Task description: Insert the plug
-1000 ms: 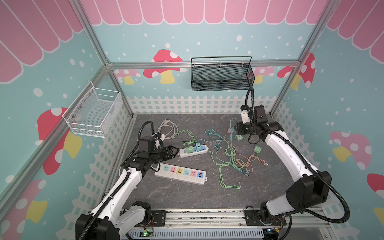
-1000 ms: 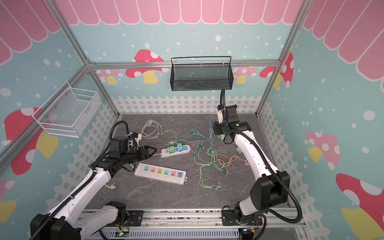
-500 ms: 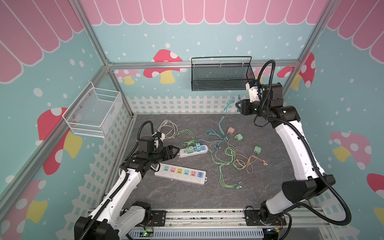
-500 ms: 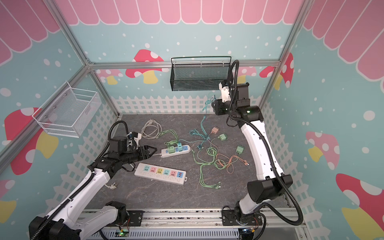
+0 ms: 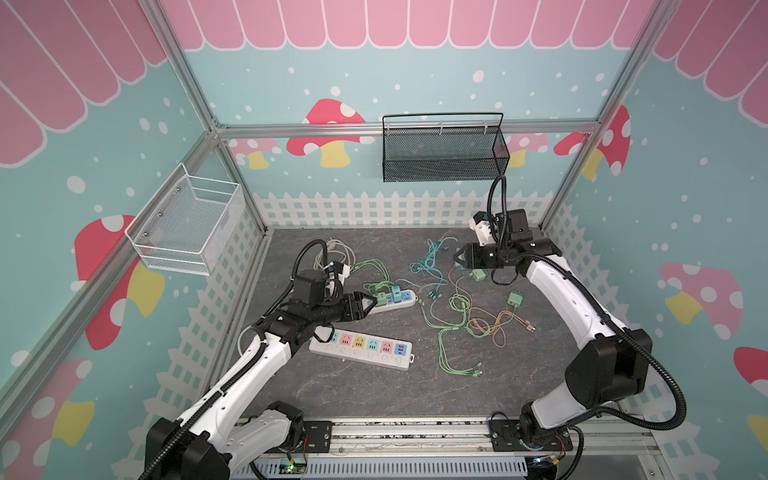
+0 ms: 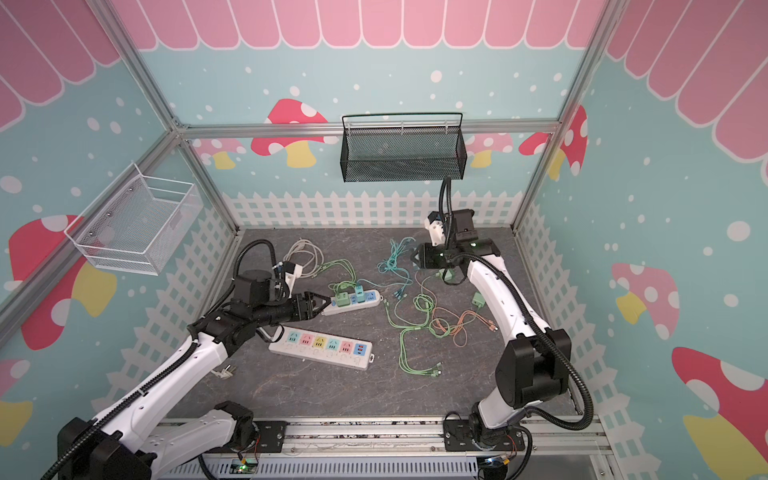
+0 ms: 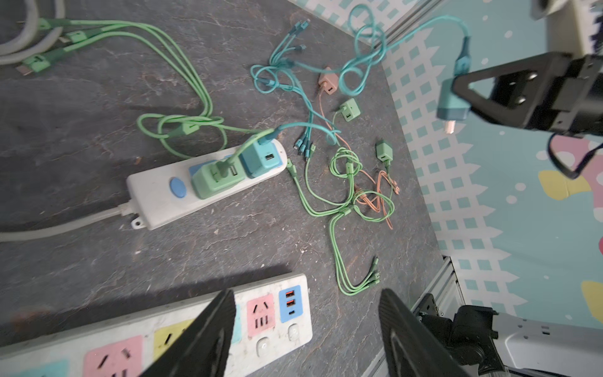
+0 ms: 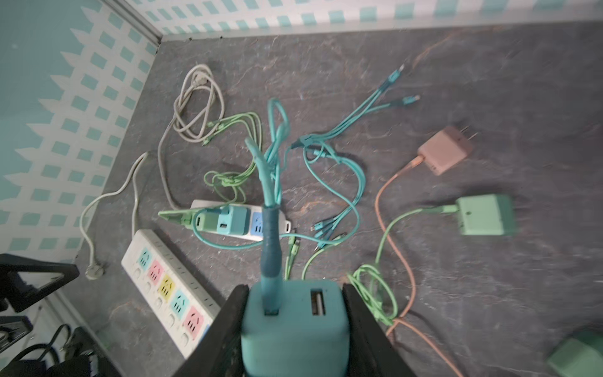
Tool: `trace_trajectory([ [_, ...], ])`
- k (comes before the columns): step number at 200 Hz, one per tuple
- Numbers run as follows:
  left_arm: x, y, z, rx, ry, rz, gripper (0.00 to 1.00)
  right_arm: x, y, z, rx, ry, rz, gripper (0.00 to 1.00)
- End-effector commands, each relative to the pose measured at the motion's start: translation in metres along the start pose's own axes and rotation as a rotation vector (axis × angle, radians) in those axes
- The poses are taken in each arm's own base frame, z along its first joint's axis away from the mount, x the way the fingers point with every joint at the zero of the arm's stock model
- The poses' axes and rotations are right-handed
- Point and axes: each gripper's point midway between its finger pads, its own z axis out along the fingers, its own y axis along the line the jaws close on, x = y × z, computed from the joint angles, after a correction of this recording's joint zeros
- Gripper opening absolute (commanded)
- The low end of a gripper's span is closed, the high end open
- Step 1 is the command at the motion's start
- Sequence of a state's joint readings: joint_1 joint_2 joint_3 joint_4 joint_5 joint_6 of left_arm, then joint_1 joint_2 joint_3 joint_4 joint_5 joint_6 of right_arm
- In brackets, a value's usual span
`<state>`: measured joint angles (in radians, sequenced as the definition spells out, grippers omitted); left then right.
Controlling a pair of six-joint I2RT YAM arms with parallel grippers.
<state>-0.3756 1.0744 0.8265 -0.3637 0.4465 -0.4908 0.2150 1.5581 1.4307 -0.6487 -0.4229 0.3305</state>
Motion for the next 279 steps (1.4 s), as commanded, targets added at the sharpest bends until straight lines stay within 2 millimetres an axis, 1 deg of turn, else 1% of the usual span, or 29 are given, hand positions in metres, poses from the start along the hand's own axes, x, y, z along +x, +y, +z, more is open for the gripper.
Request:
trace_trajectory([
  [1, -0.023, -0.031, 0.007, 0.048, -0.084, 0.065, 0.69, -0.007, 0.036, -0.020, -0.177, -0.085, 0.015, 0.33],
  [25, -0.030, -0.055, 0.018, 0.093, -0.121, 0.127, 0.66, 0.006, 0.049, -0.017, -0.285, -0.063, 0.067, 0.33],
  [45, -0.031, -0.074, 0.030, 0.120, -0.161, 0.211, 0.65, 0.011, 0.060, -0.017, -0.349, -0.062, 0.117, 0.33],
  [60, -0.031, -0.090, 0.037, 0.143, -0.189, 0.267, 0.65, 0.011, 0.067, -0.017, -0.366, -0.080, 0.143, 0.33],
  [75, -0.031, -0.100, 0.047, 0.157, -0.203, 0.280, 0.66, 0.010, 0.073, -0.018, -0.383, -0.097, 0.159, 0.33],
  [89, -0.031, -0.115, 0.055, 0.191, -0.212, 0.301, 0.67, 0.008, 0.077, -0.019, -0.391, -0.110, 0.172, 0.33],
  [120, -0.030, -0.136, 0.076, 0.210, -0.236, 0.354, 0.71, 0.004, 0.080, -0.016, -0.390, -0.123, 0.180, 0.34],
  [133, -0.034, -0.145, 0.082, 0.218, -0.240, 0.359, 0.71, 0.005, 0.082, -0.013, -0.395, -0.116, 0.181, 0.34],
  [170, -0.040, -0.155, 0.102, 0.210, -0.239, 0.355, 0.70, 0.007, 0.084, -0.012, -0.405, -0.117, 0.183, 0.34],
  [201, -0.040, -0.153, 0.115, 0.197, -0.228, 0.329, 0.62, 0.006, 0.086, -0.014, -0.413, -0.123, 0.177, 0.34],
  [231, -0.041, -0.153, 0.121, 0.193, -0.242, 0.315, 0.61, 0.006, 0.089, -0.014, -0.430, -0.117, 0.176, 0.35],
  [279, -0.047, -0.146, 0.126, 0.143, -0.271, 0.307, 0.58, 0.004, 0.094, -0.016, -0.464, -0.114, 0.164, 0.35],
])
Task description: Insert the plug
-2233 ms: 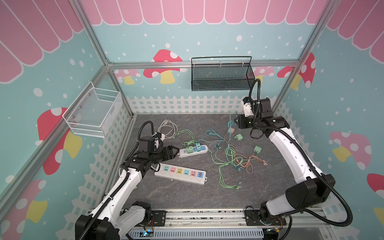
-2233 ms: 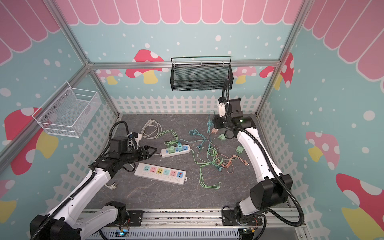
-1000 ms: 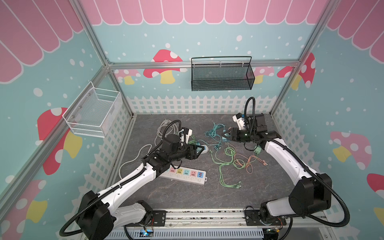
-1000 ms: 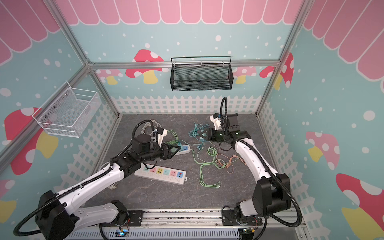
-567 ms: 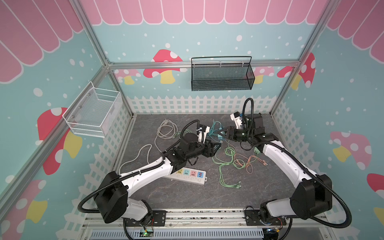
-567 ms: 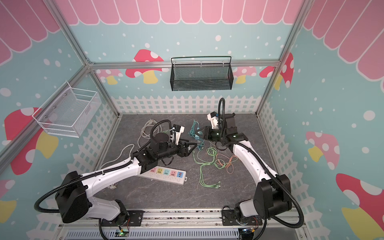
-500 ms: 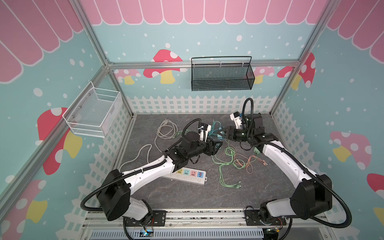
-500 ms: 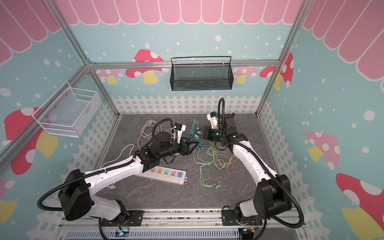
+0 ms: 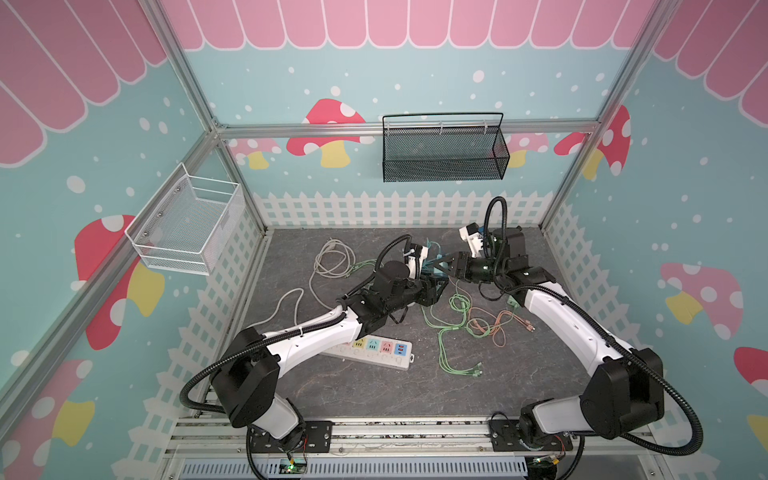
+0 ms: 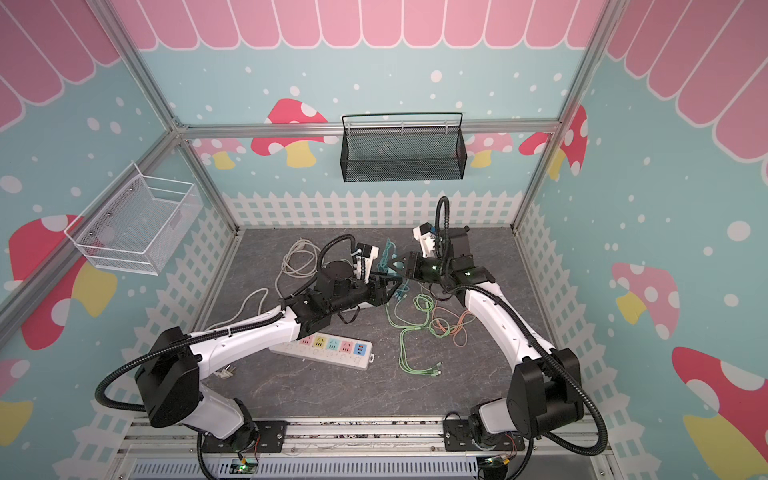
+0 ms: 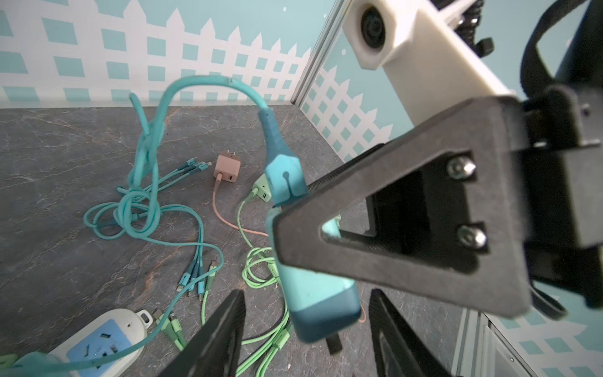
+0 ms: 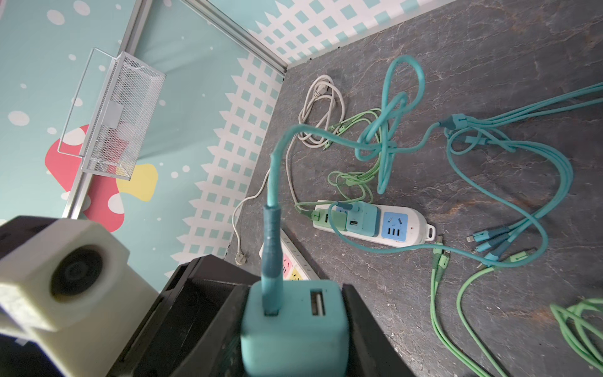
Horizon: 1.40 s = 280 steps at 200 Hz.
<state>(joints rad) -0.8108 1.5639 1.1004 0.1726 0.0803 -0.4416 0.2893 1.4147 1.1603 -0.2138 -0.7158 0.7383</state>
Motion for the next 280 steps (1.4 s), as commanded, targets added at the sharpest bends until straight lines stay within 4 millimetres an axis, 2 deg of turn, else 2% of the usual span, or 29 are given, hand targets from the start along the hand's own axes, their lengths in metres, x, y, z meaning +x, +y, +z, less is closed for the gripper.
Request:
trace_trajectory([
  [1, -0.017, -0.002, 0.003, -0.017, -0.062, -0.001, 0.58, -0.003, 0.016, -0.002, -0.058, -0.009, -0.030, 0.35],
  [38, -0.022, 0.008, 0.005, -0.072, -0.093, -0.027, 0.48, 0.001, 0.017, -0.003, -0.072, 0.003, -0.029, 0.36],
  [80, -0.026, 0.013, 0.005, -0.093, -0.122, -0.051, 0.44, 0.004, 0.020, -0.003, -0.096, 0.012, -0.037, 0.37],
  [112, -0.025, 0.011, 0.006, -0.089, -0.105, -0.052, 0.31, 0.006, 0.022, -0.002, -0.116, 0.021, -0.041, 0.40],
  [153, -0.015, 0.008, 0.006, -0.051, -0.055, -0.068, 0.14, 0.003, 0.026, -0.005, -0.124, 0.004, -0.071, 0.48],
  [172, -0.012, 0.007, 0.004, -0.024, -0.035, -0.086, 0.10, 0.002, 0.029, -0.007, -0.128, -0.002, -0.102, 0.51],
  [191, -0.012, 0.006, -0.002, 0.036, -0.002, -0.129, 0.06, -0.002, 0.031, -0.012, -0.112, -0.029, -0.144, 0.61],
  [219, -0.017, 0.016, -0.014, 0.090, 0.025, -0.194, 0.00, -0.014, 0.034, -0.027, -0.051, -0.109, -0.207, 0.76],
  [244, -0.016, 0.017, -0.027, 0.082, 0.084, -0.137, 0.00, -0.020, 0.034, -0.036, -0.021, -0.124, -0.271, 0.78],
  [280, -0.019, 0.003, -0.047, 0.131, 0.161, -0.072, 0.00, -0.019, 0.039, -0.042, -0.042, -0.104, -0.365, 0.77],
])
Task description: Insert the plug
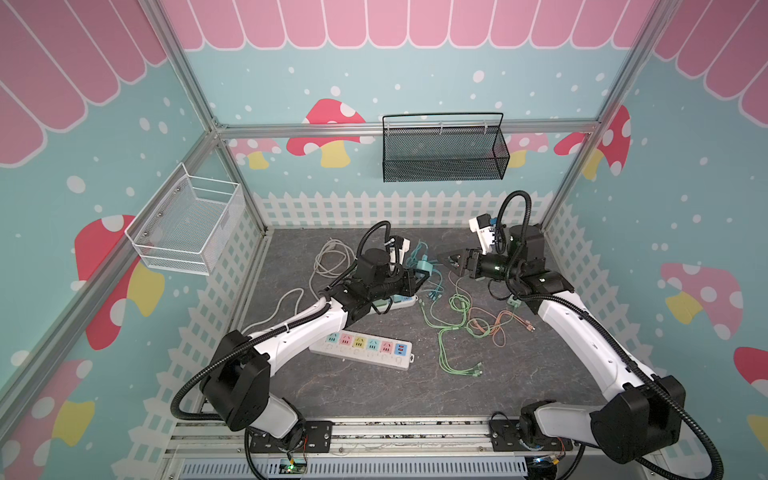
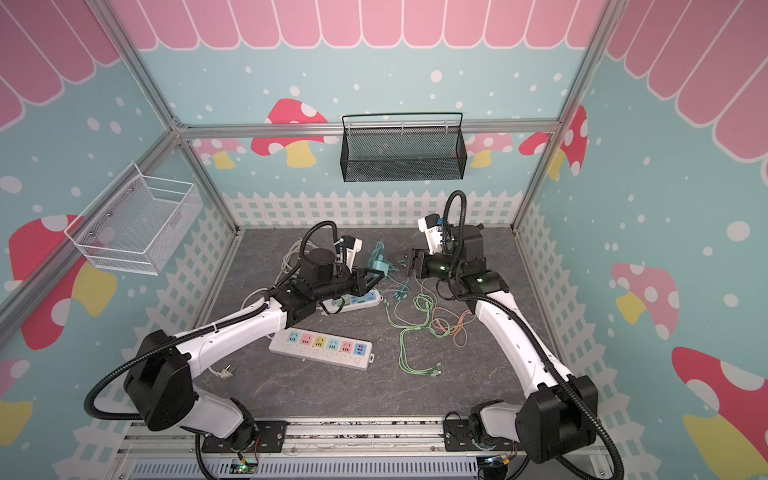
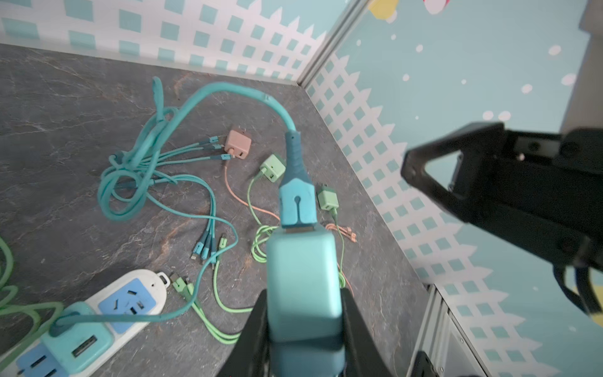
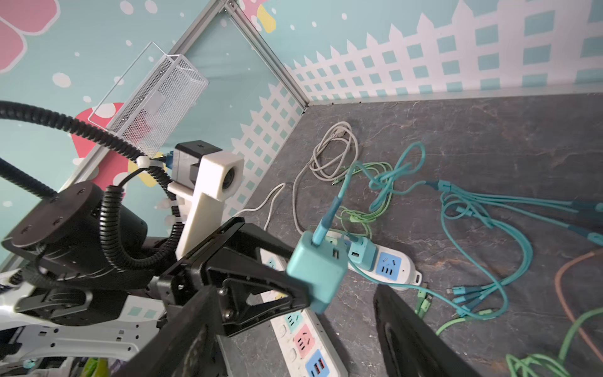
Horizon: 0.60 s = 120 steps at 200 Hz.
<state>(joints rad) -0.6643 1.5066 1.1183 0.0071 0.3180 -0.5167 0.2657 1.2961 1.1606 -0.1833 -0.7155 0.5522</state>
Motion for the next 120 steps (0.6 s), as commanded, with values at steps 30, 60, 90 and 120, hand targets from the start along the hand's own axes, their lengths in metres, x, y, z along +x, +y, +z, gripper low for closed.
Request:
trace_trajectory([
  [30, -0.008, -0.035, -0.033, 0.113, 0.063, 0.096, 0.00, 0.013, 0.020, -0.006, -0.147, 0.056, -0.171, 0.74],
  [60, -0.007, -0.043, -0.041, 0.198, 0.089, 0.082, 0.00, 0.021, 0.036, -0.010, -0.278, 0.060, -0.198, 0.71],
  [90, -0.006, -0.055, -0.049, 0.293, 0.097, 0.072, 0.00, 0.027, 0.043, -0.011, -0.353, 0.062, -0.192, 0.69],
  [120, -0.008, -0.064, -0.056, 0.345, 0.079, 0.087, 0.00, 0.036, 0.041, -0.007, -0.408, 0.096, -0.164, 0.70],
])
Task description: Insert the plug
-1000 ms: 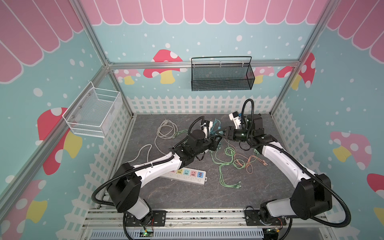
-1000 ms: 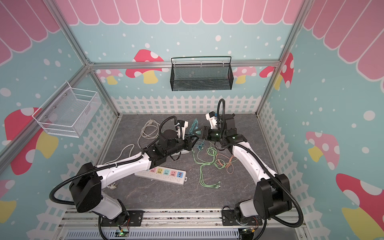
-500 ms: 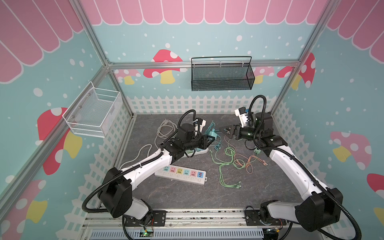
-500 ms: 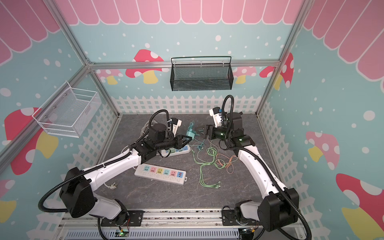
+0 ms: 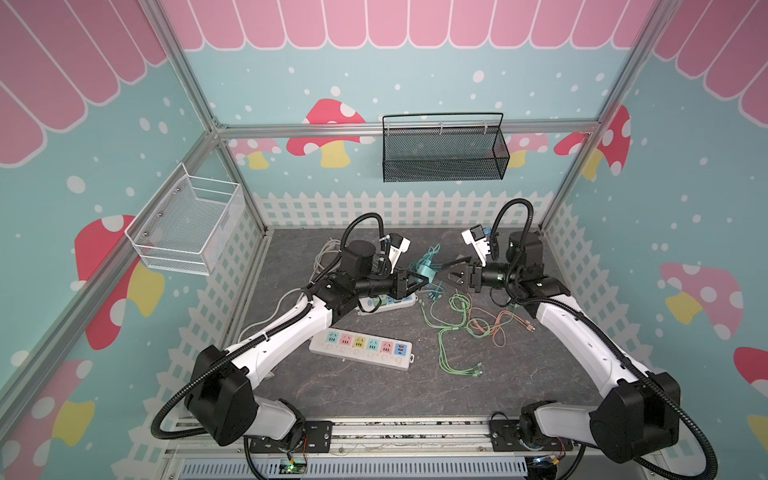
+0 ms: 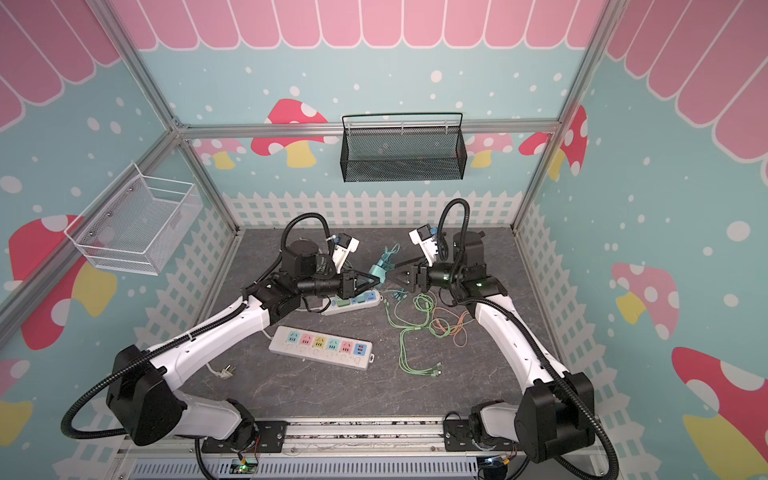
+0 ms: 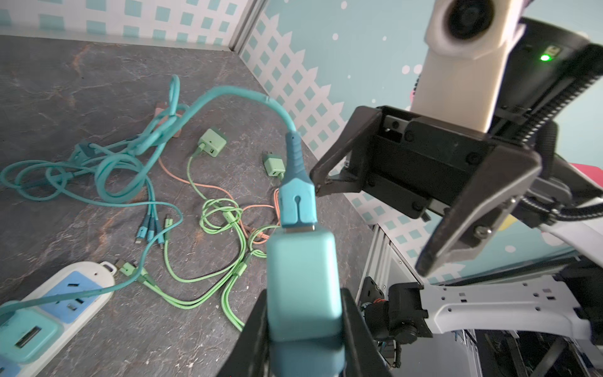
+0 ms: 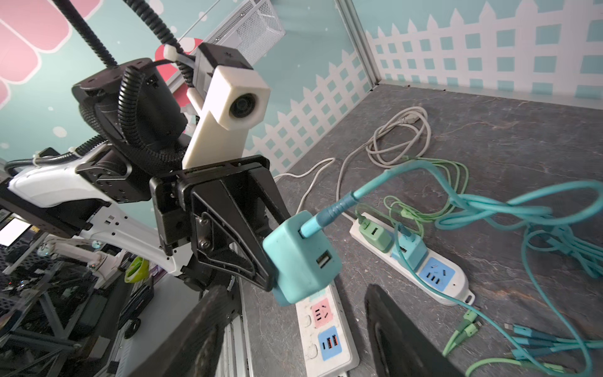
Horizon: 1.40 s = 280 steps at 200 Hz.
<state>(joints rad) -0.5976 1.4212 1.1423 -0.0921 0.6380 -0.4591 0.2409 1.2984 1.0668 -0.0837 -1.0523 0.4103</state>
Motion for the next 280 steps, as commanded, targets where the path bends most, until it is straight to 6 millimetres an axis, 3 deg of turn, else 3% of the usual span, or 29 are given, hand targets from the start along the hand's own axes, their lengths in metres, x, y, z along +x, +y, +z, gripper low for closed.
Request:
trace_trajectory([
  [1, -0.008, -0.028, -0.012, 0.109, -0.029, 0.057, 0.00, 0.002, 0.011, 0.001, -0.110, 0.006, -0.029, 0.69],
  [94, -0.011, -0.051, -0.011, 0.278, -0.038, 0.077, 0.00, 0.000, 0.031, -0.001, -0.239, -0.004, -0.048, 0.62],
  [280, -0.006, -0.055, -0.010, 0.324, -0.030, 0.095, 0.00, -0.003, 0.048, -0.003, -0.317, 0.000, -0.062, 0.41],
])
